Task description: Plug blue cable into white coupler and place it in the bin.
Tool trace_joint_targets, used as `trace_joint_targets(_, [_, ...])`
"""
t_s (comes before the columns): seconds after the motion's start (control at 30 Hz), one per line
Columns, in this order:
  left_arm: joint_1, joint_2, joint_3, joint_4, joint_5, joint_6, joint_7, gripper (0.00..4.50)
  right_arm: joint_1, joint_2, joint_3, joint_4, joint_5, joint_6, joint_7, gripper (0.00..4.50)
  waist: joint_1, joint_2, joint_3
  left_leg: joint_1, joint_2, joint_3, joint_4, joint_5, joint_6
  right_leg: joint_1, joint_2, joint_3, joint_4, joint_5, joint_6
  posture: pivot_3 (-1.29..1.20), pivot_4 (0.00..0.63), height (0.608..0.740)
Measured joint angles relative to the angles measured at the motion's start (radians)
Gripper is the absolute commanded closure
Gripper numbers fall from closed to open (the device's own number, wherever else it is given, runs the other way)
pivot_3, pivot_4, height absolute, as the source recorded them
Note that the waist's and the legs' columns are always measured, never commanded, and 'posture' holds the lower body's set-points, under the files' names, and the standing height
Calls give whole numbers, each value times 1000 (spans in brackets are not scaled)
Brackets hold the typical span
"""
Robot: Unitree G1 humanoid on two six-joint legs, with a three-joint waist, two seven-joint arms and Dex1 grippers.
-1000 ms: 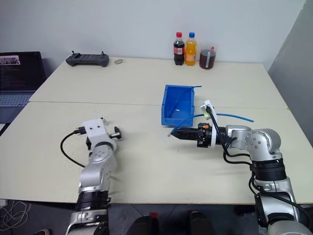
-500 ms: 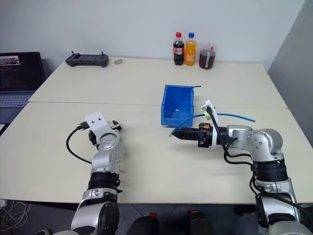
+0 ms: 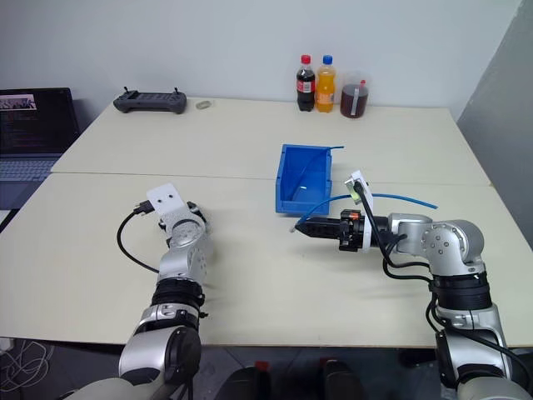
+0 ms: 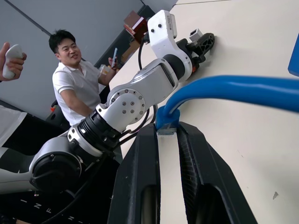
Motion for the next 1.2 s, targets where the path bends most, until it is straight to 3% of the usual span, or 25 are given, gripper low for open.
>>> trace_joint_targets(0.2, [0,-8,0,-1,0,-3,7,3676,7,0,0,0,0,0,-1,4251,3,0,0,0,0,0,0,0,0,0,-1,0,0,0,0,0,150,740])
trace_joint_targets(0.47, [23,-9,-5,-40,0,15,-19,3715,9,1,0,-1,-1,-2,-1,4251,4,0,0,0,0,0,0,0,0,0,-1,0,0,0,0,0,150,740])
trace_joint_targets(0.63, [181,76,-135,-252,-2,101,-279,3715,22,-1,6,-34,-4,-14,-1,4251,-1,0,0,0,0,0,0,0,-1,0,0,0,0,0,0,0,150,740])
trace_joint_targets(0.77, [421,301,-299,-555,-41,191,-670,3715,42,-21,19,-64,-44,-51,5,4251,-13,1,1,1,1,2,-2,2,-5,-1,0,1,1,0,-1,0,150,740])
trace_joint_targets(0.87, [480,410,-383,-669,-110,215,-946,3715,40,-17,57,-75,-89,-111,23,4251,-4,2,1,2,1,0,-1,1,-2,0,0,-1,1,0,-1,0,150,740])
trace_joint_targets(1.07, [472,490,-525,-697,-167,72,-1365,3715,24,-2,165,-92,-211,-255,78,4251,-4,2,1,2,1,1,-1,1,-2,0,0,0,0,0,-1,0,150,740])
trace_joint_targets(1.2, [428,487,-591,-582,-144,-67,-1524,3715,3,9,256,-91,-315,-373,124,4251,-5,2,1,3,1,1,-1,1,-1,0,1,0,0,-1,-1,0,150,740])
